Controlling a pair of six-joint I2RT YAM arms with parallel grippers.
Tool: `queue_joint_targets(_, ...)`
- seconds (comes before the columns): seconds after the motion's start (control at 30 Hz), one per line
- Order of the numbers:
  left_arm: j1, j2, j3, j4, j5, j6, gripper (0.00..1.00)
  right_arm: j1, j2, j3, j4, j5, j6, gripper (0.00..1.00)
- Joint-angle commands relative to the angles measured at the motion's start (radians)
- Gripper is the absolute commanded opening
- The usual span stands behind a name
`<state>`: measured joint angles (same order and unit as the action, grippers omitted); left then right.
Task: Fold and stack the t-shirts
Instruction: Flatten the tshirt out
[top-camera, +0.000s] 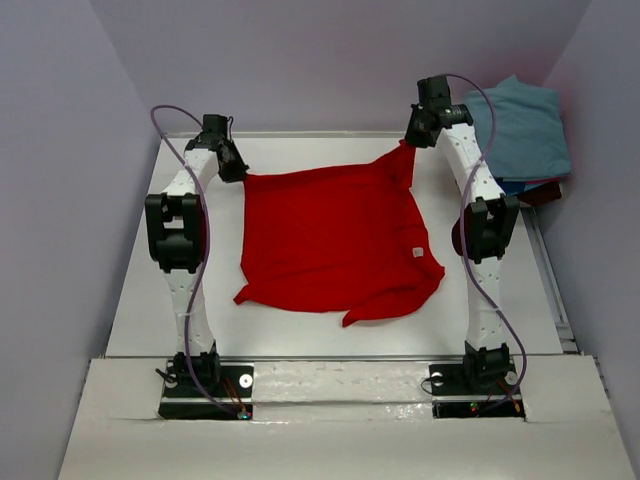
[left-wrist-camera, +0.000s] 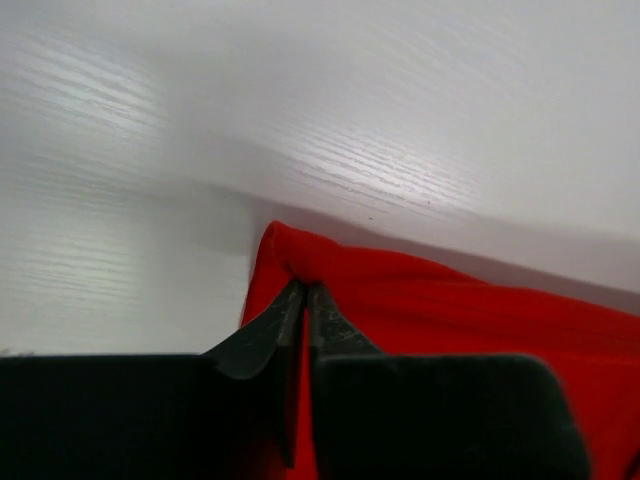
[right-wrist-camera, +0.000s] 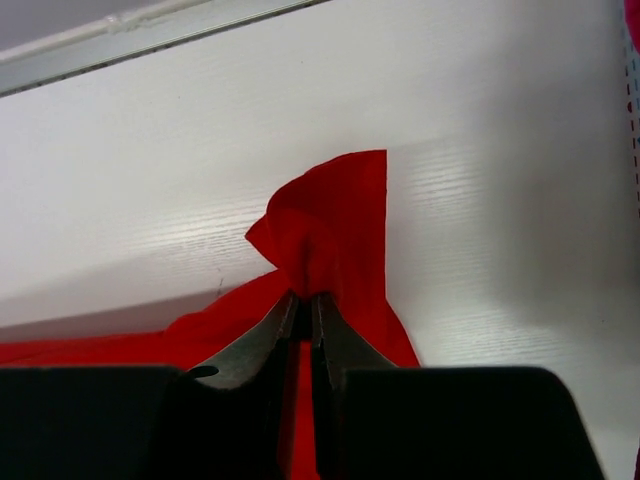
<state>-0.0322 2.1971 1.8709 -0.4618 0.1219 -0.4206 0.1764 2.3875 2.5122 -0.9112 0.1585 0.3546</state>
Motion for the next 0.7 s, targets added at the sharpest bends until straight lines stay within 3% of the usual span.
queue_joint_targets(0.0, 0.003, 0.003, 0.059, -0.005, -0.021, -0.018, 0.31, -0.012, 0.015, 0.042, 0.052, -0.031, -0.014, 0.16)
queue_joint_targets(0.07, 0.003, 0.004, 0.063, -0.003, -0.022, -0.02, 0.55, -0.012, 0.015, 0.042, 0.052, -0.031, -0.016, 0.34)
queue_joint_targets(0.1, 0.003, 0.003, 0.068, -0.003, -0.021, -0.02, 0.98, -0.012, 0.013, 0.042, 0.052, -0.034, -0.019, 0.53)
queue_joint_targets(0.2, 0.003, -0.007, 0.066, 0.0, -0.022, -0.024, 0.99, -0.012, 0.006, 0.036, 0.054, -0.034, -0.025, 1.0)
queue_joint_targets(0.43, -0.034, -0.126, 0.016, -0.008, -0.005, -0.006, 0.99, -0.012, -0.048, -0.019, -0.003, -0.068, 0.007, 1.0)
queue_joint_targets(0.53, -0.063, -0.186, -0.041, -0.017, 0.004, 0.0, 0.99, -0.012, -0.109, -0.169, -0.003, -0.154, 0.032, 1.0)
queue_joint_targets(0.67, -0.107, -0.252, -0.134, -0.008, 0.035, -0.001, 0.99, 0.021, -0.2, -0.376, 0.026, -0.214, 0.055, 0.87)
